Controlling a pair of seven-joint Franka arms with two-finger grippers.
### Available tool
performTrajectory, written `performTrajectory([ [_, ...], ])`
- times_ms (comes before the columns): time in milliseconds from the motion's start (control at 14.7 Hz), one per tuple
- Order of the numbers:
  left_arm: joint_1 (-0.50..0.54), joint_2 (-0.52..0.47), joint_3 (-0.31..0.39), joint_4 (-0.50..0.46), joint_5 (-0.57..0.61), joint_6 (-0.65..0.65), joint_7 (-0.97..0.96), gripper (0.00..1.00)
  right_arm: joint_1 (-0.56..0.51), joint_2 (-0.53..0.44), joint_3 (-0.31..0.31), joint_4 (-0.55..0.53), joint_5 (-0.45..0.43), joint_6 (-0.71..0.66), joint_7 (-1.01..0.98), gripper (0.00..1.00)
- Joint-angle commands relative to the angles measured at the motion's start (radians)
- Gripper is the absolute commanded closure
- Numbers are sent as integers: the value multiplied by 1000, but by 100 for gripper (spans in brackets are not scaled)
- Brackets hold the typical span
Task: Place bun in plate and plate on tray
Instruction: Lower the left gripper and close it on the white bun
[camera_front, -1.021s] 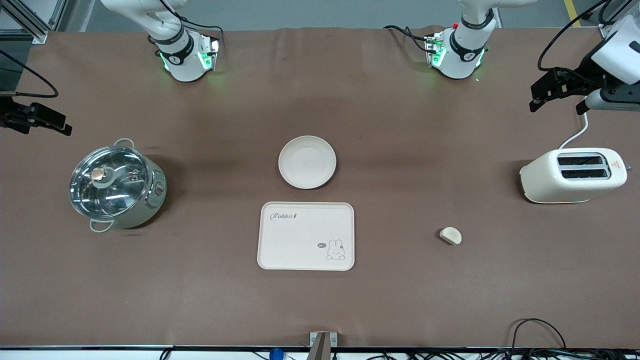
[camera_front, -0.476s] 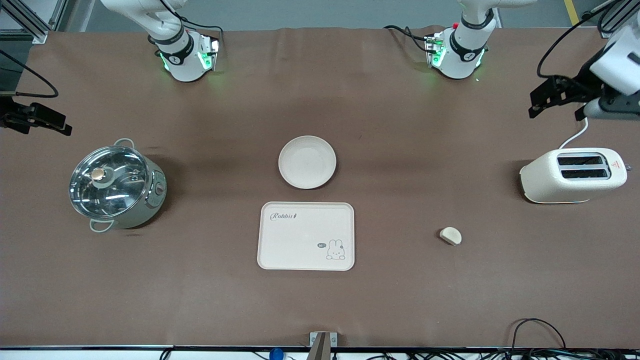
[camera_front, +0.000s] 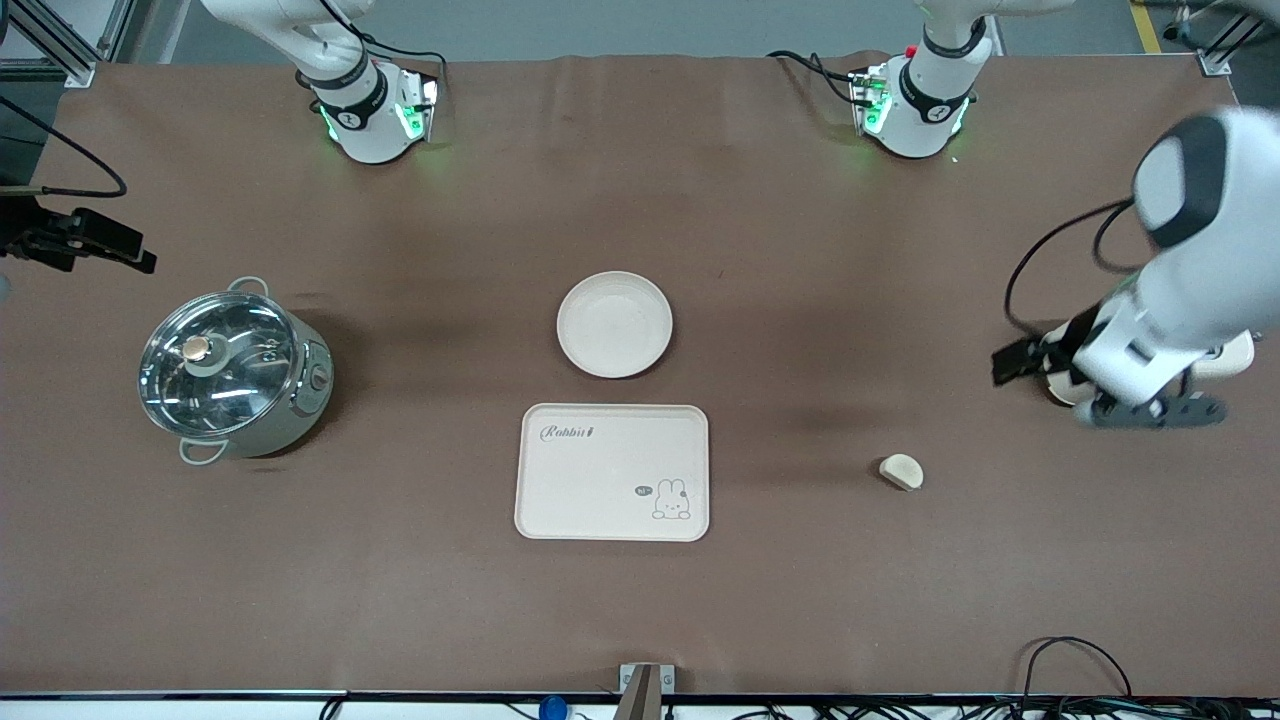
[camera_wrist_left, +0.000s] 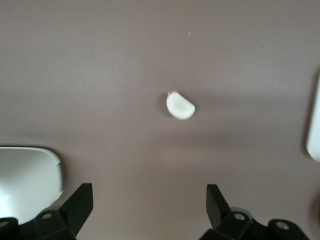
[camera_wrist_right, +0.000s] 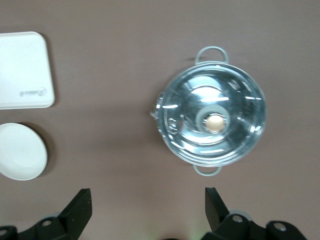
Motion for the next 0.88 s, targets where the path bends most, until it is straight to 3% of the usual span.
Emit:
performTrajectory([
  [0,4,97,-2,11,10,101,-88,0,56,49,3,-21,67,55,7,0],
  [340,-14,269,-5,16,30,315,-318,0,136,236,3,-23,266,193,56,0],
  [613,-43,378,-6,16,30,471,-435,0,209,324,3,-32,286,322,61,0],
  [817,-51,411,-6,15,30,474,-437,6,232,324,4,-114,295,399,61,0],
])
